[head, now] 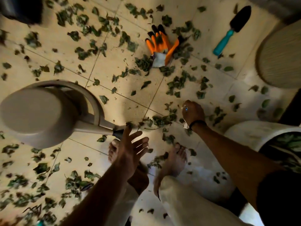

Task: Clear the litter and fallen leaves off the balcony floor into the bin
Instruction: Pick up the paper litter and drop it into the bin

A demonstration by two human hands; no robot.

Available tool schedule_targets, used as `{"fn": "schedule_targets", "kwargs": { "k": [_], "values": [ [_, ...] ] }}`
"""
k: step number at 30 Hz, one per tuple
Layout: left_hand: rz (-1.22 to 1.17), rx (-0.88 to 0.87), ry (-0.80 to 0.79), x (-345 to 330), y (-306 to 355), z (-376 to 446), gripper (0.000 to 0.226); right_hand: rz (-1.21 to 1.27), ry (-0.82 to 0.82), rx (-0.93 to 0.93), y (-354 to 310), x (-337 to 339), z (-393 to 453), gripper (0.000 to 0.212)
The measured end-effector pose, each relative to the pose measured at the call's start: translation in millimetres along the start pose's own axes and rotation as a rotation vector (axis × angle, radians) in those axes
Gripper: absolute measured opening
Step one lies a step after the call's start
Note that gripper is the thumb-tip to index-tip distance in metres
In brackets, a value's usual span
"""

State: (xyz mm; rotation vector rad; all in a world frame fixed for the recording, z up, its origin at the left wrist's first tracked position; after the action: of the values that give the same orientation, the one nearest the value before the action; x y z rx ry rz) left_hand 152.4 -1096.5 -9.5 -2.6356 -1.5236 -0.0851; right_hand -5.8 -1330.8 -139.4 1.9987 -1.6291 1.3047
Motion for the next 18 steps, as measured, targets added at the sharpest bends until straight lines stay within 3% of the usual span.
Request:
{"fn": "schedule_targets", "kwargs": {
  "k": [4, 8, 12, 15, 18],
  "values": [
    [0.018, 0.016, 0.009, 15, -1, -4, 0.066, 0.018, -0.002, -0.071, -1, 4, 5, 0.023],
    [0.071, -0.024, -0.021, 17, 10, -3, 0.066, 0.136, -0.045, -0.177, 6, -4, 9, 0.037],
    [0.139, -0.034, -0.040, 18, 21, -21, 0.056, 0.357, 0.024, -0.293, -8, 7, -13, 0.030],
    [0.171, -0.059, -0.061, 21, 30, -61, 0.041, 0.595, 0.033, -0.270, -59, 42, -60, 0.024],
    [0.214, -0.108, -0.119, 18, 35, -123, 0.031, 0.874, 0.038, -0.360, -106, 75, -114, 0.018]
  ]
}}
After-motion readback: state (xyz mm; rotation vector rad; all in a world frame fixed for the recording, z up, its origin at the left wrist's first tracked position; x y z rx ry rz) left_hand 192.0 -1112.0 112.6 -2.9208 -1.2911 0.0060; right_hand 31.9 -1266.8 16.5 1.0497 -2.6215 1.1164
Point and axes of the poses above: each hand's wrist, its own z-axis towards the middle knuckle, its own x-axis out of the back of the hand, y = z × x, the point moved 5 cm from there along z, towards the middle knuckle, and after that the axes turned 10 degrees about x, right-handed, at the moved point
